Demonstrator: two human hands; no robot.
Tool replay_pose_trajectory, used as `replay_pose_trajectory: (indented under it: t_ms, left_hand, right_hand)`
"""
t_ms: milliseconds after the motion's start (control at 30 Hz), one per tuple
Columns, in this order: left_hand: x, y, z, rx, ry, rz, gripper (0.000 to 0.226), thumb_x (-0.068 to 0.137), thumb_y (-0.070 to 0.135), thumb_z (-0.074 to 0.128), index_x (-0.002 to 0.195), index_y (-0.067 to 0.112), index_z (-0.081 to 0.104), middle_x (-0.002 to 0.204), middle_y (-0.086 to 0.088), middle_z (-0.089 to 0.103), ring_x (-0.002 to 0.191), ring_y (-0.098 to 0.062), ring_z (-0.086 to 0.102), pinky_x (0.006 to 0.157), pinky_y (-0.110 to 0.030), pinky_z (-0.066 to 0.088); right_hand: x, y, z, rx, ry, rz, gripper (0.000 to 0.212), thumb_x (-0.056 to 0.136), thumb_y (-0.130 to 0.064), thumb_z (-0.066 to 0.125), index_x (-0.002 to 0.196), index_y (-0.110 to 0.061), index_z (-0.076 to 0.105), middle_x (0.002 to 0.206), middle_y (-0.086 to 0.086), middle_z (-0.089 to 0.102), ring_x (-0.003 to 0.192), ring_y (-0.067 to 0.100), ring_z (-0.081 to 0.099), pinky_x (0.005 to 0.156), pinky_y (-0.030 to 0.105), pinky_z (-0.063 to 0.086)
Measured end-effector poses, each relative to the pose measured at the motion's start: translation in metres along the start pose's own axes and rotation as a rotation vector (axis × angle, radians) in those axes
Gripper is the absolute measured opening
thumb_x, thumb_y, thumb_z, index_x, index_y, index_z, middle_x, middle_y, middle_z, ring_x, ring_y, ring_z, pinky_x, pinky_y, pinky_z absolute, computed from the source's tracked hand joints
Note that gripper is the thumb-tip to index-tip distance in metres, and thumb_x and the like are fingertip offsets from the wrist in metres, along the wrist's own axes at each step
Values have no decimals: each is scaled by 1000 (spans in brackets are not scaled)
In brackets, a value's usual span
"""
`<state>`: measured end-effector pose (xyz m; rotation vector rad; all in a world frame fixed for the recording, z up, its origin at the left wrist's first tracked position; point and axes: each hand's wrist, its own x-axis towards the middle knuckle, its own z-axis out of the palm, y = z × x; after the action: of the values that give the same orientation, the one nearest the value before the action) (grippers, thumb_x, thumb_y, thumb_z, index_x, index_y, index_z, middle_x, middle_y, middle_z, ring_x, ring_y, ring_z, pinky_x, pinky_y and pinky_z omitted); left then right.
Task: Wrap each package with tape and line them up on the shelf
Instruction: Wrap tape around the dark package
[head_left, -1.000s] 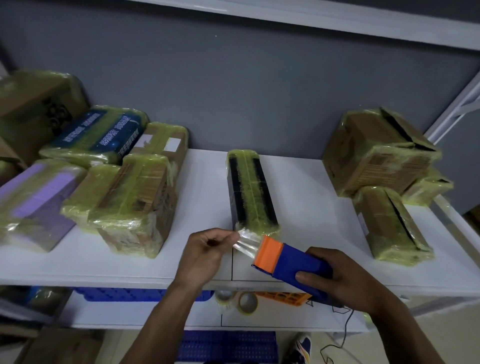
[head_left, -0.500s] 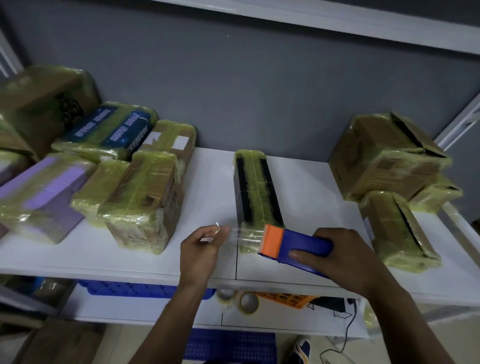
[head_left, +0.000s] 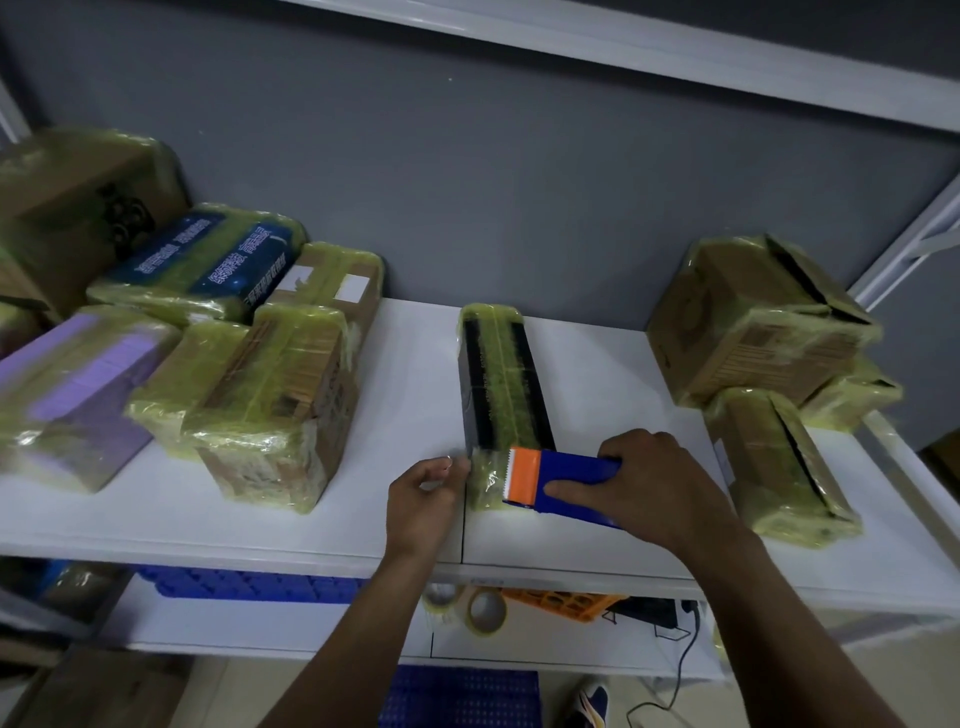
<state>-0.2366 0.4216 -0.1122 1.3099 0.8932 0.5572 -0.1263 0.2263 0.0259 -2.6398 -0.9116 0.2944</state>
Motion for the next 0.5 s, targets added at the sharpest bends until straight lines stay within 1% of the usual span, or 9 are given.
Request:
replay_pose_trajectory:
  t_ms: [133, 200, 233, 267, 300, 333, 367, 433, 500]
  left_hand:
    - [6, 8, 7, 106, -109, -88, 19, 91, 33, 71, 73, 36, 78, 79, 24, 73, 81, 8, 64, 66, -12, 41]
    - [9, 13, 9, 184, -143, -91, 18, 91, 35, 65, 79, 37, 79, 86, 20, 75, 83, 4, 66, 67, -16, 44]
    - [9, 15, 9, 221, -144, -80, 15, 90, 38, 64, 91, 36, 79, 99, 17, 76, 92, -1, 67, 73, -19, 48]
    - [8, 17, 8, 265, -145, -76, 25, 89, 41, 65, 110, 34, 76, 116, 13, 73, 106, -8, 67, 84, -26, 53]
    - [7, 19, 7, 307, -125, -80, 43, 89, 42, 68, 130, 29, 68, 130, 9, 67, 119, -16, 63, 98, -33, 52]
    - [6, 19, 7, 304, -83, -68, 56, 90, 39, 73, 141, 22, 58, 139, 4, 62, 126, -20, 59, 107, -38, 48]
    - [4, 18, 7, 261, -39, -14, 57, 90, 30, 75, 142, 18, 56, 139, 1, 61, 124, -19, 61, 110, -39, 47]
    - [-2, 14, 8, 107, -3, 155, 36, 92, 8, 72, 125, 20, 66, 119, 6, 71, 105, -5, 67, 103, -33, 52]
    - [-13, 7, 12, 26, -68, 232, 27, 98, 5, 63, 116, 24, 70, 109, 13, 73, 101, 0, 68, 90, -21, 56]
  right_hand:
    - [8, 1, 6, -18, -24, 65, 60, 68, -81, 72, 92, -28, 56, 77, -17, 56, 71, 3, 62, 57, 15, 43]
    - [10, 2, 8, -29, -32, 76, 62, 68, -81, 72, 95, -28, 54, 78, -18, 53, 71, 3, 60, 57, 14, 41]
    - [10, 1, 8, -31, -32, 80, 63, 68, -81, 72, 96, -28, 54, 78, -18, 52, 71, 2, 59, 56, 14, 41]
    - [11, 2, 8, -28, -32, 86, 63, 67, -81, 73, 97, -28, 54, 78, -19, 51, 71, 2, 58, 56, 14, 41]
    - [12, 2, 8, -24, -33, 95, 64, 67, -81, 73, 97, -28, 53, 78, -19, 51, 71, 2, 58, 56, 14, 41]
    - [12, 2, 9, -20, -36, 104, 65, 66, -82, 73, 97, -28, 54, 79, -19, 50, 72, 2, 58, 56, 15, 41]
    - [12, 2, 9, -18, -40, 111, 66, 65, -82, 73, 97, -28, 54, 79, -19, 50, 72, 2, 57, 56, 15, 41]
    - [13, 3, 10, -16, -44, 126, 67, 65, -83, 73, 97, -27, 54, 80, -18, 50, 72, 2, 57, 56, 15, 40]
    - [14, 4, 11, -9, -43, 133, 66, 65, -83, 74, 97, -28, 55, 80, -19, 50, 72, 1, 57, 56, 15, 40]
